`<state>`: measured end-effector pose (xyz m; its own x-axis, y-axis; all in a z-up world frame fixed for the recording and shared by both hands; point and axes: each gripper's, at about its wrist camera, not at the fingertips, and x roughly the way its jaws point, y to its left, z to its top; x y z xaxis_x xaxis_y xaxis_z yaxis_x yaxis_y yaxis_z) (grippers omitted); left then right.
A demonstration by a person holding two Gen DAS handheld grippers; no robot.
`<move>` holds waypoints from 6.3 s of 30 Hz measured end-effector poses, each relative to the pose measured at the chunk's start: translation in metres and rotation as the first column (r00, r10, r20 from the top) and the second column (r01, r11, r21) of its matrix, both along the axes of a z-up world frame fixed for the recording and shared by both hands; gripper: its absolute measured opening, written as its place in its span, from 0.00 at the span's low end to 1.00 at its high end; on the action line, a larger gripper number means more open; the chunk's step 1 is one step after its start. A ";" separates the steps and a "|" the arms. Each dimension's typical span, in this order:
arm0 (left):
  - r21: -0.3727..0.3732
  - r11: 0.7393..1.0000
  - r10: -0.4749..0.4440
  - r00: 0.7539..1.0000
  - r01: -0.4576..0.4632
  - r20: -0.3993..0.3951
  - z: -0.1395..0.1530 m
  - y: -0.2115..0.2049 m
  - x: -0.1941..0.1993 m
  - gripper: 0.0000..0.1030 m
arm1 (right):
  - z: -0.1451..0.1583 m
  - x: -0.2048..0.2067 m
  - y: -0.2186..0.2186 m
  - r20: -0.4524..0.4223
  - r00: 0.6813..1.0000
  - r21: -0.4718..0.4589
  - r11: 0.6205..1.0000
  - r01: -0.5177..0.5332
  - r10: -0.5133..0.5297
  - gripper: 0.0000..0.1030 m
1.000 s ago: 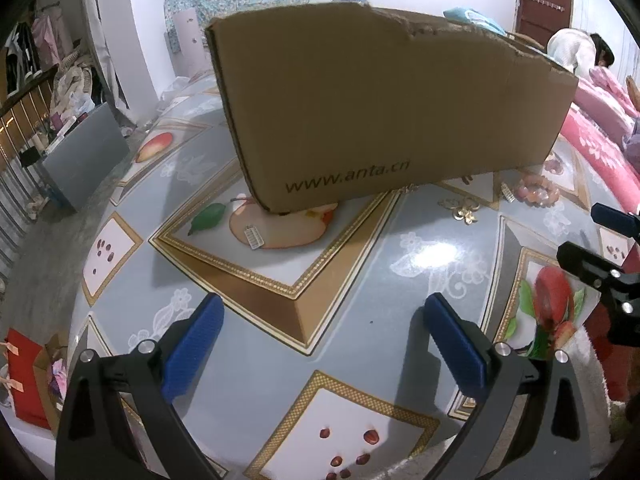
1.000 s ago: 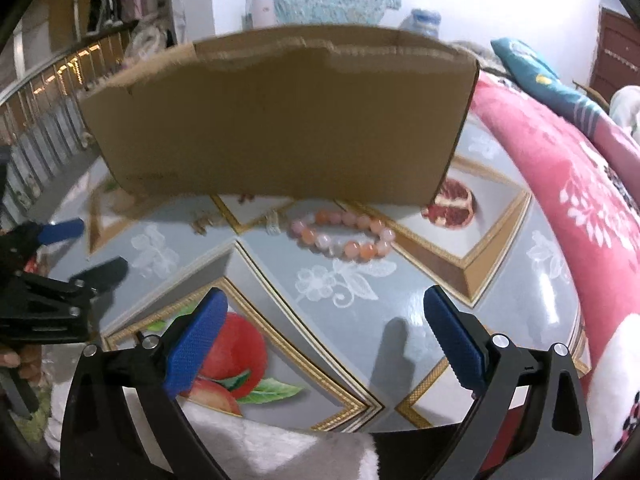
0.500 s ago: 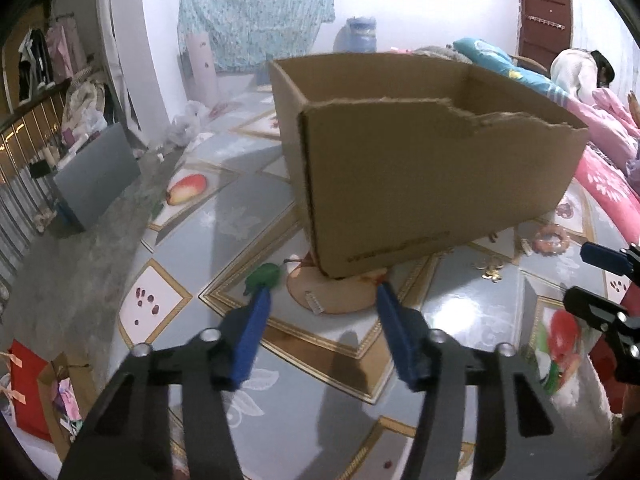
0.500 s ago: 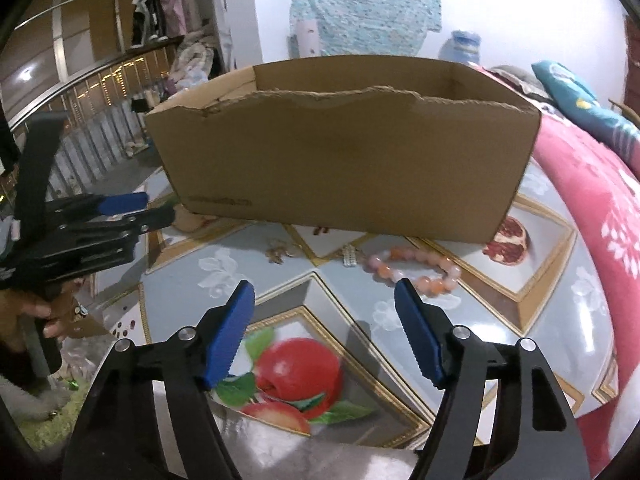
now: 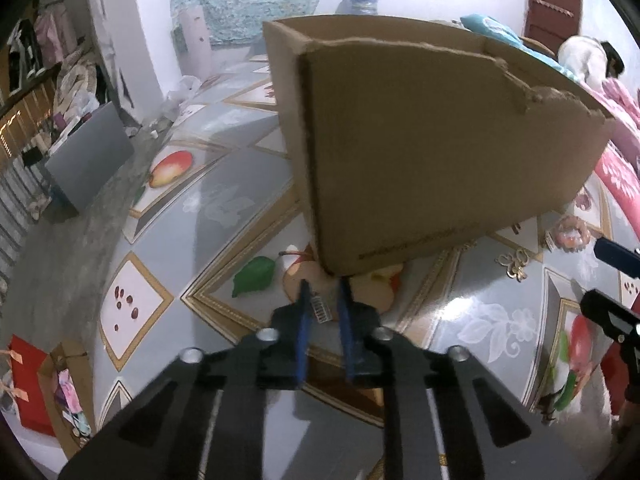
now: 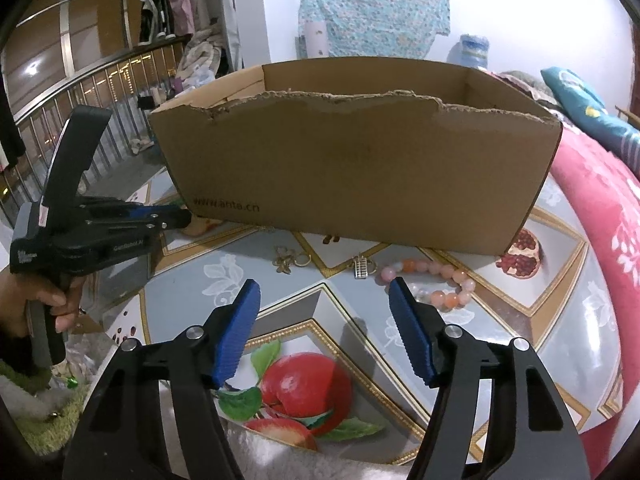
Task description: Organize jewelry
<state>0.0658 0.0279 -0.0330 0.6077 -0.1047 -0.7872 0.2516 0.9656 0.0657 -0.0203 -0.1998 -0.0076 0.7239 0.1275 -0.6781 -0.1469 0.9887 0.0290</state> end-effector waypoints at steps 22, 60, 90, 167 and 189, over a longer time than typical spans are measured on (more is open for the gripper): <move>-0.195 0.977 -0.069 0.992 0.089 0.104 0.025 -0.003 -0.049 0.04 | 0.009 -0.003 0.006 0.022 0.999 -0.013 0.999 -0.036 0.037 0.47; -0.363 0.923 -0.083 0.987 0.129 0.140 0.012 0.022 -0.044 0.04 | 0.002 0.084 0.049 -0.051 0.983 -0.017 0.984 -0.175 0.174 0.11; -0.371 0.923 -0.065 0.990 0.106 0.123 0.009 0.028 -0.042 0.04 | -0.021 0.081 0.068 -0.135 0.978 -0.047 0.985 -0.167 0.159 0.00; -0.314 0.905 -0.248 0.956 0.286 0.155 0.056 -0.044 -0.059 0.47 | 0.030 0.022 -0.055 -0.019 0.996 0.351 0.934 -0.073 0.085 0.21; -0.089 0.901 -0.421 0.906 0.424 0.046 0.002 -0.109 -0.027 0.19 | -0.009 0.042 -0.039 -0.115 0.985 0.386 0.919 -0.078 0.132 0.19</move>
<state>0.0387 -0.0808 -0.0314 0.5094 -0.4294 -0.7458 0.6370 0.7708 -0.0087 0.0212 -0.2390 -0.0167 0.5967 0.4644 -0.6544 -0.2171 0.8785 0.4255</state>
